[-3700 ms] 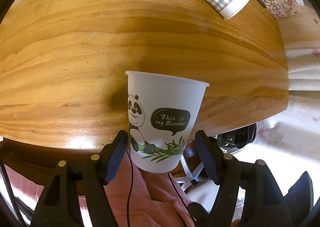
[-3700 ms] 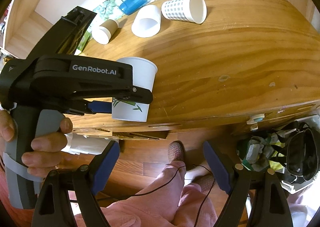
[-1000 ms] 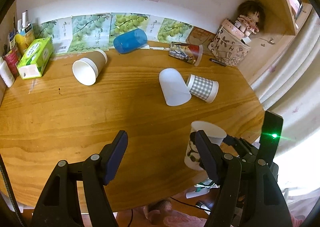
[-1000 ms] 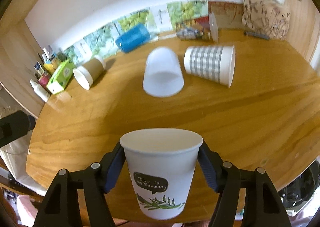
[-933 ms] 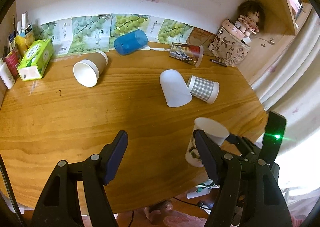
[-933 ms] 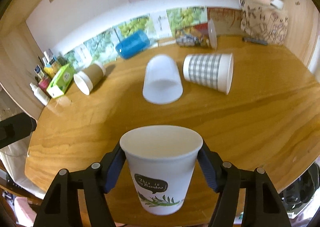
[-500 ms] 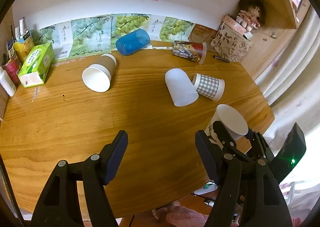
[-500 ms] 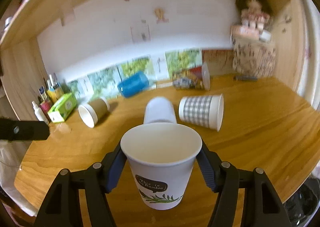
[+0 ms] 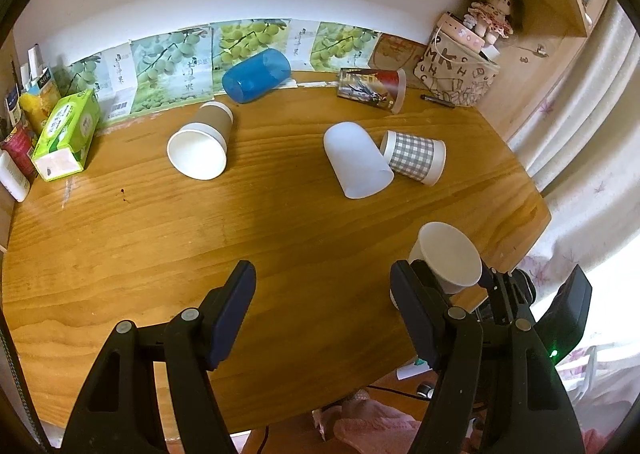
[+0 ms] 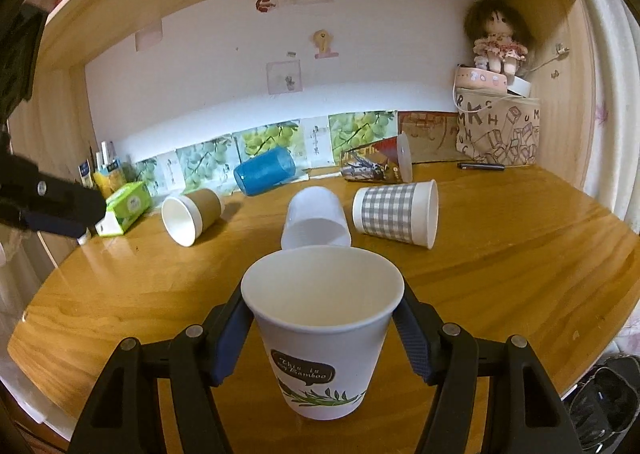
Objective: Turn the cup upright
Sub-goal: 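Lower the panda cup upright onto the desk with the right gripper, then open the right gripper and withdraw it from the upright cup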
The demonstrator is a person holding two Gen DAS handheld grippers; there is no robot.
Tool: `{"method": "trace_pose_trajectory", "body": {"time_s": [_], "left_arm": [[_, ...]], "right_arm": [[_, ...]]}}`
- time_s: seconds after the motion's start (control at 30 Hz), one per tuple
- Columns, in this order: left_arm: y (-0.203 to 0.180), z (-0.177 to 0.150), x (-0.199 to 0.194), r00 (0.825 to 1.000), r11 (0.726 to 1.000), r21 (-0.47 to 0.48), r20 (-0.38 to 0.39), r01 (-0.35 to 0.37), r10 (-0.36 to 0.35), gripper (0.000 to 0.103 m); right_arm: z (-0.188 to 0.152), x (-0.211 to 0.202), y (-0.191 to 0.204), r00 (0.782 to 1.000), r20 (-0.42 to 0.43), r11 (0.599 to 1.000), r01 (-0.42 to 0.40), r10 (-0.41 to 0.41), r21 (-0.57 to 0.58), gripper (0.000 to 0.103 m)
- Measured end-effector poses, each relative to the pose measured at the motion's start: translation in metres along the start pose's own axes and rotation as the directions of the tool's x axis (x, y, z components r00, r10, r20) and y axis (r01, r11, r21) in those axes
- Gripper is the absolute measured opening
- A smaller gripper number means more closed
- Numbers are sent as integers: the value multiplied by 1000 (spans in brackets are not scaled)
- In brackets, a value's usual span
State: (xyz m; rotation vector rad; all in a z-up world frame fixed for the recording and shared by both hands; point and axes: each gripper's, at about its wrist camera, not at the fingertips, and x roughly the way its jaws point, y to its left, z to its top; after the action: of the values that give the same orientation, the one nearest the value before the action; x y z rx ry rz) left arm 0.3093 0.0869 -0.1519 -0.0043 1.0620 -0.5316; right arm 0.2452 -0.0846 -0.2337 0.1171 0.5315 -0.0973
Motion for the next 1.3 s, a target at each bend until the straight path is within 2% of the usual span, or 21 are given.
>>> {"method": "trace_pose_trajectory", "body": {"time_s": [0.2, 0.4, 0.77, 1.07, 1.2, 1.3], "left_arm": [[-9, -1, 2, 1000, 1000, 19, 6, 13, -13, 73], [-22, -9, 13, 998, 999, 34, -48, 35, -33, 73], [-37, -18, 4, 999, 1000, 1, -34, 10, -10, 73], [-43, -31, -12, 1000, 996, -85, 8, -29, 30, 73], [-46, -42, -19, 999, 991, -128, 17, -49, 52, 73], [-51, -53, -24, 998, 984, -168, 21, -61, 65, 73]], "right_arm": [[-4, -6, 4, 1000, -4, 998, -2, 2, -60, 68], [-7, -11, 4, 999, -27, 996, -21, 19, -91, 68], [-11, -12, 1, 997, -61, 991, -64, 57, -118, 69], [-12, -9, -5, 983, -123, 981, -154, 139, -117, 70], [-17, -7, -6, 971, -178, 972, -187, 160, -144, 79], [-20, -9, -6, 961, -219, 963, -207, 168, -171, 80]]}}
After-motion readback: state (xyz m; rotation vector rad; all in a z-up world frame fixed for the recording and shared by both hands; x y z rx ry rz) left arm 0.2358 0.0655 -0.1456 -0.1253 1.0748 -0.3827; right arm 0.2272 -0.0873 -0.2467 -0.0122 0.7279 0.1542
